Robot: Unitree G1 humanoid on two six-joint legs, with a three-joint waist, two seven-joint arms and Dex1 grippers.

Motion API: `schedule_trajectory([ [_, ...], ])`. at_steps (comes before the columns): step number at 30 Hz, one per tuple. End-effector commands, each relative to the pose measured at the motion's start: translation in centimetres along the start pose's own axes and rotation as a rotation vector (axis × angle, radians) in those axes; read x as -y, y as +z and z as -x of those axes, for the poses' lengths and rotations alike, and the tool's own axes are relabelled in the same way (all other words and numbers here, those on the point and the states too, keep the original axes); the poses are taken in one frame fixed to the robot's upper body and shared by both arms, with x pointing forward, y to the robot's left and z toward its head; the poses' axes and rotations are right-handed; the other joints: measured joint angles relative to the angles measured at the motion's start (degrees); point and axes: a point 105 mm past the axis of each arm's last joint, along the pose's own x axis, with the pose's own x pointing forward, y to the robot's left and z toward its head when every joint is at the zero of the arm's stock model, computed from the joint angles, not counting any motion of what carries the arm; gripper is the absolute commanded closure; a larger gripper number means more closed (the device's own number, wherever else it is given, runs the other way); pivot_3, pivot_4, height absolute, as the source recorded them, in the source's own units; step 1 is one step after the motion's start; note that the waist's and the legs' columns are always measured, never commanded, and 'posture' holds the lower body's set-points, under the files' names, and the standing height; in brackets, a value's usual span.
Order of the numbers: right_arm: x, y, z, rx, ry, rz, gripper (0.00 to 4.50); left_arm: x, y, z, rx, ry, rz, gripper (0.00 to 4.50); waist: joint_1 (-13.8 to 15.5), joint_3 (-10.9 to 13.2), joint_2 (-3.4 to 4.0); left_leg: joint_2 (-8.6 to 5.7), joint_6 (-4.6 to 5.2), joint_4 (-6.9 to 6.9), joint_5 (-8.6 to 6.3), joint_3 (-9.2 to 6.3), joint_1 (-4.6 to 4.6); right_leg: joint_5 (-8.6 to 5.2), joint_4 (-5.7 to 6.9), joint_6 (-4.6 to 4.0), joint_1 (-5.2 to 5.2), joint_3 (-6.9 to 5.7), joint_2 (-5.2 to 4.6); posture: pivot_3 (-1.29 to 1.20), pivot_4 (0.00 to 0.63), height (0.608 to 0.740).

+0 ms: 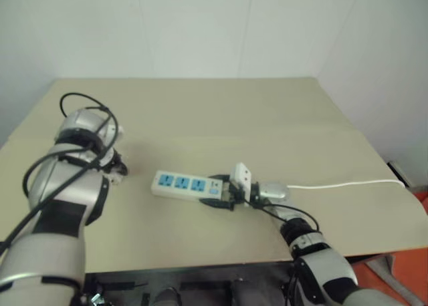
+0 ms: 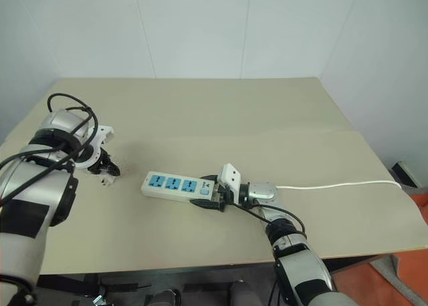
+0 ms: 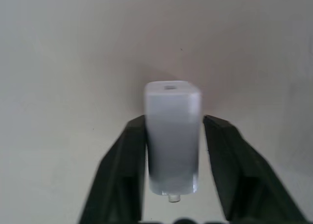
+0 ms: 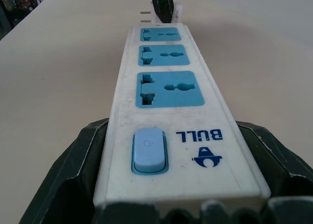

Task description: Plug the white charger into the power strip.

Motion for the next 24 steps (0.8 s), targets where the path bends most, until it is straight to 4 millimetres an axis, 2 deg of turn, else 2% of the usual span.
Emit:
schedule_trajectory([
  [1,-0.1,0.2,-0.1,0.015,-0.005,-0.007,1.07,0.3,1.0,0.8,0.035,-0.031,-0.082,3.51,0.0,0.0,0.00,0.00,0.00,0.00,0.00,0.00,0.00,0.00,0.00,0.00,0.00,0.00,0.00,0.00,0.150,0.740],
  [7,-0.2,0.0,-0.1,0.009,-0.009,-0.012,1.07,-1.1,1.2,2.9,-0.016,-0.035,-0.383,3.51,-0.1,0.0,0.00,0.00,-0.02,-0.01,0.01,0.01,0.01,0.00,0.03,-0.01,-0.02,0.01,0.01,0.00,0.150,0.740],
  [13,-0.3,-0.1,-0.2,0.006,-0.001,-0.014,1.07,-3.3,-0.8,3.8,-0.137,-0.008,-0.586,3.51,0.0,0.0,0.01,0.01,-0.02,-0.02,0.01,0.04,0.06,-0.01,0.04,0.00,0.00,0.03,0.00,0.00,0.150,0.740],
  [15,-0.3,0.0,-0.3,0.007,0.002,-0.014,1.07,-3.2,-1.6,3.8,-0.154,-0.033,-0.644,3.51,0.0,0.0,0.01,0.02,-0.02,-0.01,0.01,0.03,0.07,-0.01,0.08,0.01,0.01,0.02,-0.01,0.00,0.150,0.740],
  [19,-0.3,0.1,-0.3,0.007,0.007,-0.014,1.07,-1.8,-2.6,3.4,-0.098,-0.090,-0.754,3.51,0.2,0.0,0.01,0.04,-0.02,0.00,0.01,0.02,0.04,-0.01,0.09,-0.01,0.00,0.01,-0.01,0.00,0.150,0.740],
  [24,-0.4,0.2,-0.5,0.008,0.017,-0.014,1.07,-0.5,-3.2,2.9,-0.021,-0.118,-0.810,3.51,0.1,0.0,0.01,0.03,-0.01,0.03,0.02,0.03,0.08,-0.01,0.15,-0.01,0.01,0.02,-0.02,0.00,0.150,0.740],
])
